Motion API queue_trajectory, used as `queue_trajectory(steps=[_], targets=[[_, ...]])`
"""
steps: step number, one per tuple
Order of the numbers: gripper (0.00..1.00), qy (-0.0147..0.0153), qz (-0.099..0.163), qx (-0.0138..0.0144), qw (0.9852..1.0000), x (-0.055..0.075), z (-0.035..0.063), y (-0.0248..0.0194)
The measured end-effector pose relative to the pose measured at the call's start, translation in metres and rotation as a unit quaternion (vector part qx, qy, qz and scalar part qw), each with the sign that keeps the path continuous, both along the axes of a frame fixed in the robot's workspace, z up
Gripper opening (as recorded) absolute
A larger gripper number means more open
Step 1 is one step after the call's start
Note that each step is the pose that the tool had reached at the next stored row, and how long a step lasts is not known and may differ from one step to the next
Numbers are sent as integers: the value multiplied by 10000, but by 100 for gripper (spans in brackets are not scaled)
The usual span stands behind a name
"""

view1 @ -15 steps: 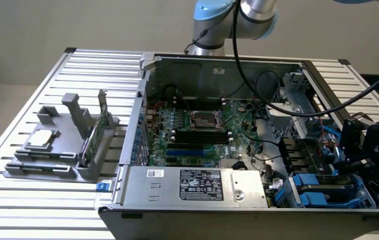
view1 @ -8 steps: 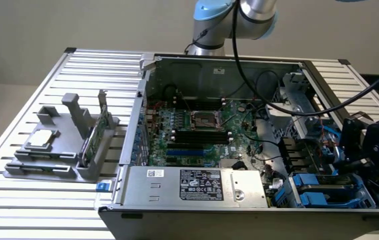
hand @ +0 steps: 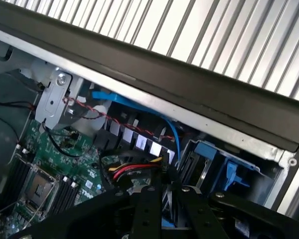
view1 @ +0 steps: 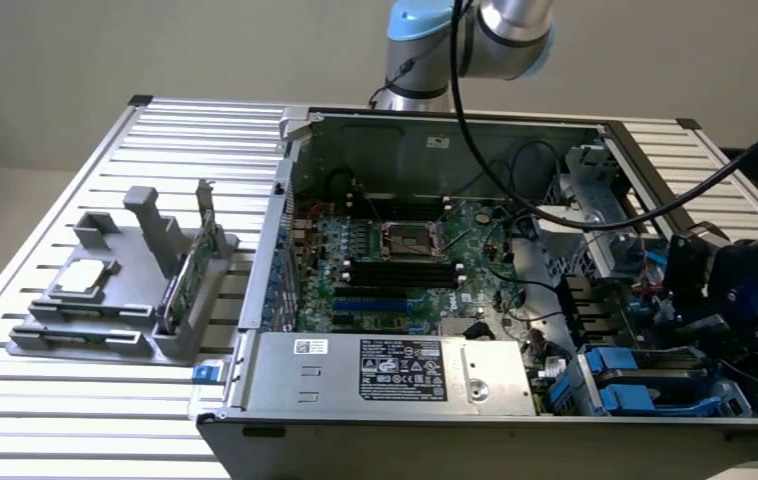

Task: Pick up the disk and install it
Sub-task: 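Insert the first disk wire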

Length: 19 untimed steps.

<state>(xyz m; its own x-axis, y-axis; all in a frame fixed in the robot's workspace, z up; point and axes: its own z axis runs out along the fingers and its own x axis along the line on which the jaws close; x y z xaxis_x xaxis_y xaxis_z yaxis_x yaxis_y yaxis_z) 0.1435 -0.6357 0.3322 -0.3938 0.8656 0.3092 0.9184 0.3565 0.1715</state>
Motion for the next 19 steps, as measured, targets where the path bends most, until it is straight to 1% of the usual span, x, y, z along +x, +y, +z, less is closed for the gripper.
queue_trajectory(steps=[2,4,8,11,14,16,19], targets=[[18,0,-3,-1,10000,-50,7,-6],[18,0,-39,0,10000,-51,25,-6],[18,0,-240,-2,9997,-52,83,-7],[18,0,-419,-9,9991,-52,106,-6],[18,-1,-602,-38,9982,-52,108,-7],[18,-2,-732,-62,9973,-52,107,-7],[18,-5,-906,-112,9958,-52,107,-7]])
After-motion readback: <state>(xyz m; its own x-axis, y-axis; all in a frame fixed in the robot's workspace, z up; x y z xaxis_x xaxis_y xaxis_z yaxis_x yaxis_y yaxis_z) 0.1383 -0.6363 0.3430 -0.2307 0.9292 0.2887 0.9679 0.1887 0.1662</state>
